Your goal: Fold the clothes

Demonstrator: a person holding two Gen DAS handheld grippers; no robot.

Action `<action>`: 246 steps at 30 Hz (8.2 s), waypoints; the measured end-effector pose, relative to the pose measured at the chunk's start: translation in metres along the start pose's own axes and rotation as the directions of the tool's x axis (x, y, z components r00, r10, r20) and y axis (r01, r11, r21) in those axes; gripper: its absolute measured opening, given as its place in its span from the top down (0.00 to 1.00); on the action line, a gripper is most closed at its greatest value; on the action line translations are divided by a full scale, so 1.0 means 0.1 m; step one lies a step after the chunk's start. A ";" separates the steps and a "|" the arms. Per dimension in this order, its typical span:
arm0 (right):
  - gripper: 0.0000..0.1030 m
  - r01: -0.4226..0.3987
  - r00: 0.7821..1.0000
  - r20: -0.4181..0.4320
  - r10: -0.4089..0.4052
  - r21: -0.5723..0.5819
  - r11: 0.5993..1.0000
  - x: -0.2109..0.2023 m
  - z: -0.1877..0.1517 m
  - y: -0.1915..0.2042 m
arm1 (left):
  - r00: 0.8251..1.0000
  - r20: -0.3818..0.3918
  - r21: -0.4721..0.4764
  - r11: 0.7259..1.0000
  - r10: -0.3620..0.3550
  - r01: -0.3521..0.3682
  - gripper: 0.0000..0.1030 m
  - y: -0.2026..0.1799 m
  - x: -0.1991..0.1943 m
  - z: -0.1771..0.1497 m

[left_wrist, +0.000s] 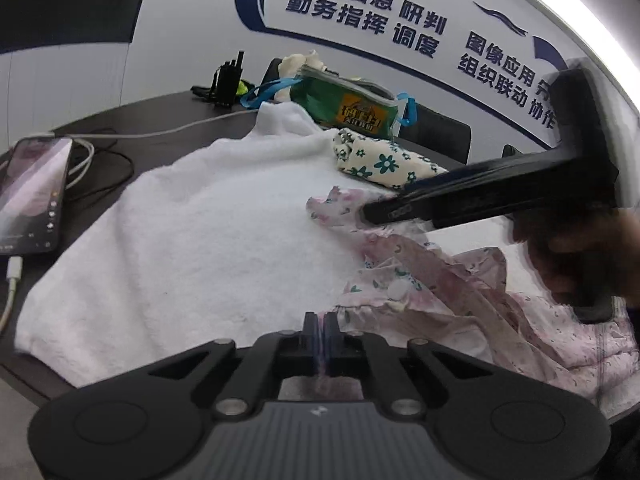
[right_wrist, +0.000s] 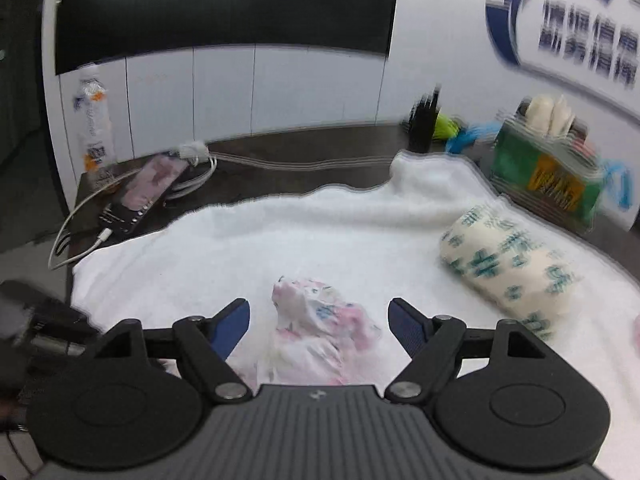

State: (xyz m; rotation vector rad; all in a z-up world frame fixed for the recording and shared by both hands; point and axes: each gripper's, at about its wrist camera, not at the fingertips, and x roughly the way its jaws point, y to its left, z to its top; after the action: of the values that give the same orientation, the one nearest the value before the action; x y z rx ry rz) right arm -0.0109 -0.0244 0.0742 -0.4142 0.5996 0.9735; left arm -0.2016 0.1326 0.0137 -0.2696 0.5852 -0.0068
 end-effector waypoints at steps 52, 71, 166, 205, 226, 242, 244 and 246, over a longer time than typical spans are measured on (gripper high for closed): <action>0.87 -0.321 0.947 0.026 0.321 0.017 0.947 -0.35 -0.81 0.44 | 0.991 -0.003 -0.135 0.982 -0.133 0.132 0.98 0.07 -0.19 0.23; 0.52 0.017 0.984 0.179 0.008 -0.138 0.990 -0.51 -0.94 0.92 | 0.983 0.021 -0.146 0.972 -0.182 0.183 0.99 -0.13 -0.29 0.50; 0.58 0.291 0.953 -0.042 -0.299 0.398 0.870 -2.17 -1.50 -1.06 | 0.881 -0.226 0.460 0.752 -0.415 0.472 0.40 -1.81 1.07 0.12; 0.92 -0.109 0.993 -0.089 0.083 -0.344 0.933 -1.72 -1.41 -0.72 | 0.900 -0.099 0.743 0.570 -0.425 0.350 0.30 -1.93 0.55 -0.16; 0.18 -0.028 0.999 0.012 0.037 -0.462 0.886 -1.96 -1.30 -0.44 | 0.952 0.215 0.770 0.637 -0.217 -0.028 0.91 -2.17 0.24 -0.61; 0.89 -0.066 0.991 -0.134 -0.005 -0.516 0.854 -1.59 -1.30 -0.32 | 0.954 0.192 0.801 0.598 -0.228 -0.018 0.91 -2.07 0.35 -0.69; 0.90 -0.026 0.987 -0.143 -0.071 -0.587 0.809 -1.64 -1.37 -0.13 | 0.955 0.179 0.806 0.592 -0.235 -0.005 0.90 -2.07 0.35 -0.72; 0.90 -0.010 0.982 -0.151 -0.111 -0.634 0.773 -1.62 -1.46 0.04 | 0.956 0.147 0.819 0.573 -0.256 0.027 0.87 -2.06 0.36 -0.74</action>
State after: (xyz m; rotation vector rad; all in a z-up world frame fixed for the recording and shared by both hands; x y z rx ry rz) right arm -0.1243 -0.2103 0.0653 -1.1329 0.4003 1.0811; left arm -0.1978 -0.0880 -0.0124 0.5973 0.2485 -0.3966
